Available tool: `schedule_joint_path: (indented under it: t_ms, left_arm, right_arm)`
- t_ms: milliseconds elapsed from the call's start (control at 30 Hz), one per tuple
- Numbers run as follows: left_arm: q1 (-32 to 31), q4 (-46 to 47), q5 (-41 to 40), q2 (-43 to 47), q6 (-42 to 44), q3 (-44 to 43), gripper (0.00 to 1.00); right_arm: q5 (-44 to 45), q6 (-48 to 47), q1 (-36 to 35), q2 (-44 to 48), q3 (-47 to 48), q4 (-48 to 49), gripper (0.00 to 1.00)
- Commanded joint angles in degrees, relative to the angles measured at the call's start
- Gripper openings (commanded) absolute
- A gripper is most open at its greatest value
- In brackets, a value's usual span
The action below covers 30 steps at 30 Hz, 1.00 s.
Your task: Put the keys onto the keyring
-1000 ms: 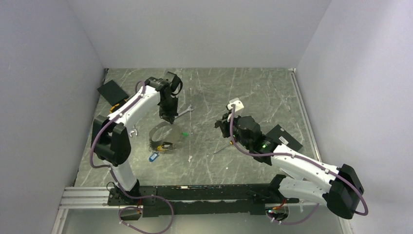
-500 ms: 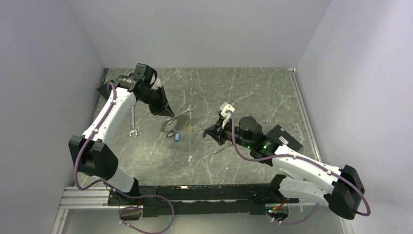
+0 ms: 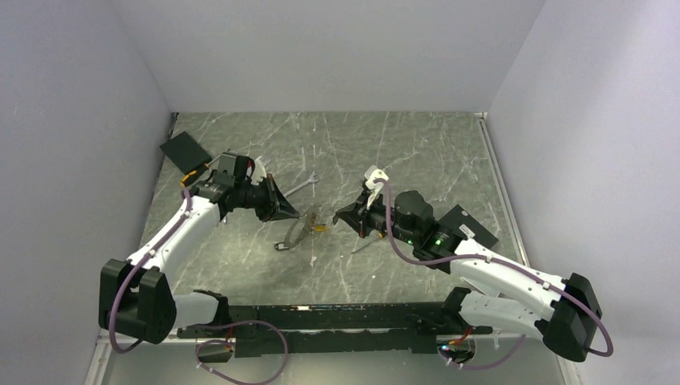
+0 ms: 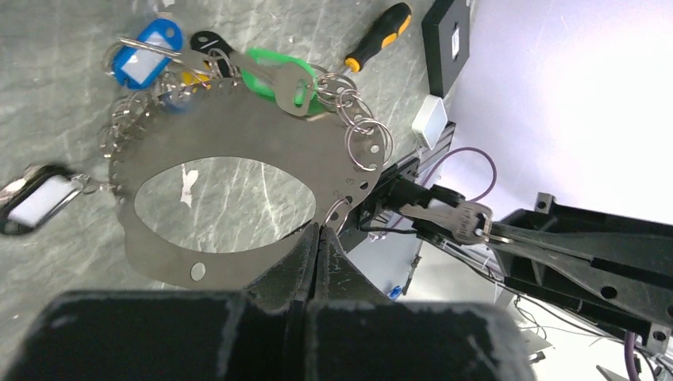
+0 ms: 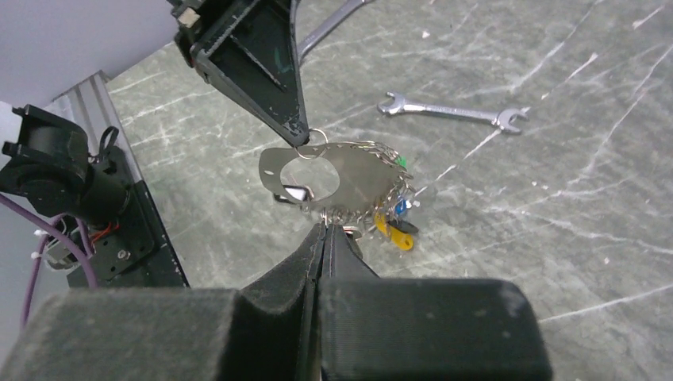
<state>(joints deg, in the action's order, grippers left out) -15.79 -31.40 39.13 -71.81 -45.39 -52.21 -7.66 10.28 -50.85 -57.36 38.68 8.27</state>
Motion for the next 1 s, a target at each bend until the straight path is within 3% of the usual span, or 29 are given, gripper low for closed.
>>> schedule_joint_path:
  t_ms: [0, 233, 467, 800, 967]
  left_arm:
    - [-2.12, 6.36, -1.83, 1.73, -0.9, 3.55, 0.0]
    - [-7.91, 15.9, -4.34, -0.2, -6.25, 13.37, 0.0]
    - [-14.73, 27.2, -7.98, -6.87, -11.62, 16.61, 0.0]
    - [-14.86, 27.82, -8.36, -12.21, -9.02, 14.45, 0.0]
    - [-14.84, 29.02, -8.63, -13.06, -8.76, 16.44, 0.18]
  right_arm:
    - [1.79, 4.15, -0.44, -1.08, -1.5, 0.95, 0.0]
    - [4.79, 8.29, -0.82, -4.08, -3.11, 0.32, 0.0]
    - [12.06, 12.3, -0.92, -2.68, -5.89, -3.55, 0.0]
    - [9.35, 10.59, -0.98, -4.58, -6.77, -0.92, 0.0]
    - [9.22, 10.42, -0.92, -6.46, -7.12, -0.14, 0.0]
